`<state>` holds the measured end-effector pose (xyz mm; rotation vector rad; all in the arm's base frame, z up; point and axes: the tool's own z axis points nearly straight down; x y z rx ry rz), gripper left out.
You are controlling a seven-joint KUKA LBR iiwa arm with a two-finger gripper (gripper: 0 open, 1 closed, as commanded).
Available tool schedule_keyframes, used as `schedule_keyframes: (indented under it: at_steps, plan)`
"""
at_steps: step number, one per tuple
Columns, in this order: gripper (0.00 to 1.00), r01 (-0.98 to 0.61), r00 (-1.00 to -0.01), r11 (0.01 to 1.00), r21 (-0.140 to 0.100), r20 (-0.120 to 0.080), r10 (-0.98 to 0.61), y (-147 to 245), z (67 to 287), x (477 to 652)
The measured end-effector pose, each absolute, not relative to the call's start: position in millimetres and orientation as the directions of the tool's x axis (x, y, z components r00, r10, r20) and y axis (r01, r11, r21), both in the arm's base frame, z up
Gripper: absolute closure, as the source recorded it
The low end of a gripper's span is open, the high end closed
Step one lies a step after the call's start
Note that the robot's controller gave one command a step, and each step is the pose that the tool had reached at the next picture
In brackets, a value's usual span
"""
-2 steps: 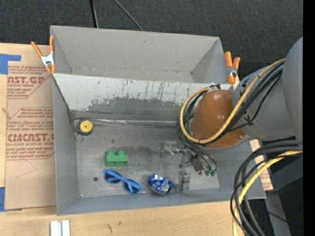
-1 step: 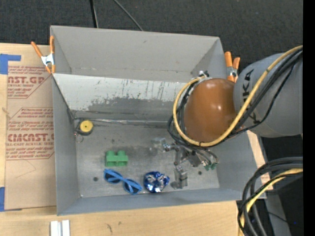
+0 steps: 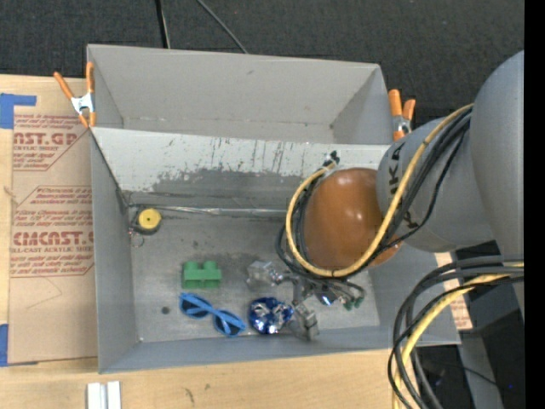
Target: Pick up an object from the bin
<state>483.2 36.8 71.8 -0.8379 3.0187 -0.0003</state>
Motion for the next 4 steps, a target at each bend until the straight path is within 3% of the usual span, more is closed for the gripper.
schedule_keyframes:
  at_steps: [1, 2, 3, 4]
  plan:
    - [0.0, -0.454, -0.891, 0.891, -0.002, -0.004, -0.454, 6, 70, 525.3]
    - [0.0, -0.821, -0.571, 0.571, -0.004, -0.006, -0.821, 43, 71, 481.2]
    - [1.0, -0.819, -0.574, 0.574, -0.004, -0.006, -0.819, 42, 71, 481.3]
    - [1.0, -0.81, -0.586, 0.586, -0.006, -0.006, -0.811, 30, 205, 489.9]
